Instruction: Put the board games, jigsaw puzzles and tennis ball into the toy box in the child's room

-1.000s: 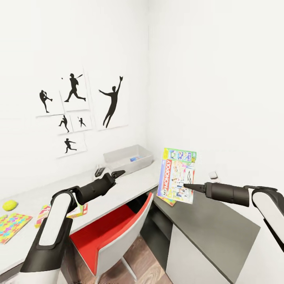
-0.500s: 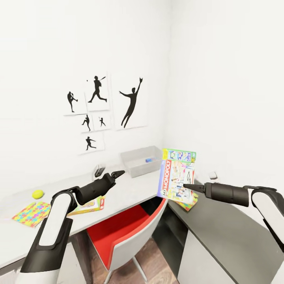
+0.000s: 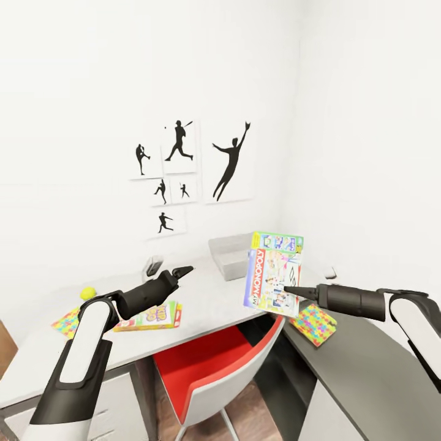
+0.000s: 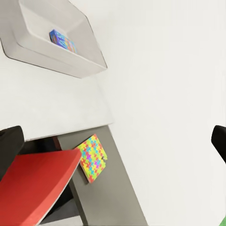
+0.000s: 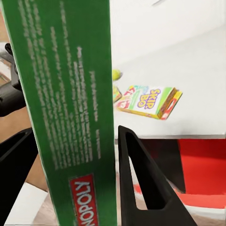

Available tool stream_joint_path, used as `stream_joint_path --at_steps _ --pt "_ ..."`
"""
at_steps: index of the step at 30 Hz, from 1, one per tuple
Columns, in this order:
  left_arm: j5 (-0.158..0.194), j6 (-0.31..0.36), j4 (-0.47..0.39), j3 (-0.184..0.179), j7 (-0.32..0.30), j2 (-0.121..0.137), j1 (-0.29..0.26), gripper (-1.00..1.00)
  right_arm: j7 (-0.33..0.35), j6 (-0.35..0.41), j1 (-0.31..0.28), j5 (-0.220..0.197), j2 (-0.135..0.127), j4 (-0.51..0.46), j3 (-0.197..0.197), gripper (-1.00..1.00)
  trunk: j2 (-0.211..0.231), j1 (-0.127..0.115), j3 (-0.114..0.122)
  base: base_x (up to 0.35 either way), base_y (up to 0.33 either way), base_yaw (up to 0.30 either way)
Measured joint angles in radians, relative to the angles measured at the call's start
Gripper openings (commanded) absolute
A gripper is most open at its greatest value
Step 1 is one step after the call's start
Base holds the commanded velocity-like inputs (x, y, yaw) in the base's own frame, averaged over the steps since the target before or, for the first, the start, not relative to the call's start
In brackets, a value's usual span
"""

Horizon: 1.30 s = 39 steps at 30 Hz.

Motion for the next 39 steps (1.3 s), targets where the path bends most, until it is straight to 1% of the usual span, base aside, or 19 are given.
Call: stream_joint_path --at_steps 24,31,39 --pt "0.001 -0.003 0.001 0.0 0.001 -0.002 0.001 1.0 0.0 0.0 -0.001 -0.001 0.0 0.0 0.0 -1.0 0.0 0.0 0.012 0.009 -0.007 0.279" --pt "-0.001 -0.003 0.004 0.001 0.002 -0.002 0.001 1.0 0.0 0.0 0.0 -0.002 0.0 0.0 0.0 -1.0 0.0 0.0 0.015 0.156 -0.146 0.235" --pt "-0.001 -0.003 0.006 0.008 0.001 0.0 0.001 1.0 -0.001 0.0 0.0 0.004 0.0 -0.001 0.001 -1.0 0.0 0.0 0.016 0.227 -0.209 0.061"
